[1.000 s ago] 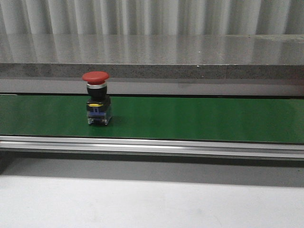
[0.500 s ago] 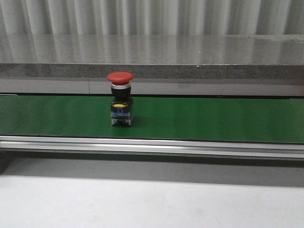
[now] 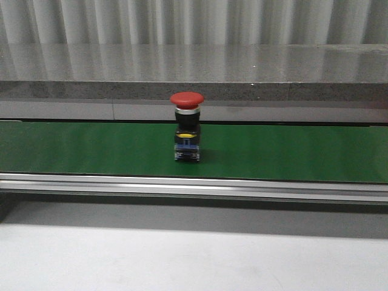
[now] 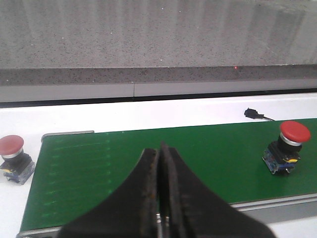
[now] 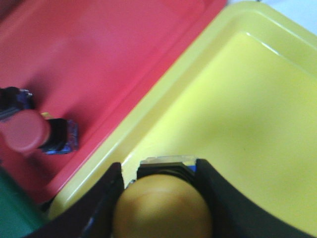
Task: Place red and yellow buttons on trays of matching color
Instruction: 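Carry the yellow button into the yellow tray and open the right gripper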
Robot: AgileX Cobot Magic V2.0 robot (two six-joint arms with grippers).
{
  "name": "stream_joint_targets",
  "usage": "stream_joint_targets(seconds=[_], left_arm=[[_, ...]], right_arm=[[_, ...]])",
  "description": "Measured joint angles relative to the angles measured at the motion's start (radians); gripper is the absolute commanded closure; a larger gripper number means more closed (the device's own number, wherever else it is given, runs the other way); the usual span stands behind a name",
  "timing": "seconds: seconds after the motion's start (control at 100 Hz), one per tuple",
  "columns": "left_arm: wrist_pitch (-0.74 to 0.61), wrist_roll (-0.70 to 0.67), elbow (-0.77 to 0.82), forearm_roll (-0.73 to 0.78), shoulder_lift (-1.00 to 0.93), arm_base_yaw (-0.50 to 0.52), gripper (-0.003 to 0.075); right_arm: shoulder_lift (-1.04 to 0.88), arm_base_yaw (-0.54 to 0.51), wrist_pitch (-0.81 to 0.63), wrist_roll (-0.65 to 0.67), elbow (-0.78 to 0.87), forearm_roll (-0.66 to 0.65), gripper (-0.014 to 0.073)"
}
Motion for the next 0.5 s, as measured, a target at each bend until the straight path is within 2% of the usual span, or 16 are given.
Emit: stream_joint_targets(seconds=[0.5], left_arm=[[0.0, 0.0, 0.0, 0.0, 0.0, 0.0, 0.0741]], right_arm=[[0.214, -0.005, -0.145, 0.086, 0.028, -0.001, 0.0482]])
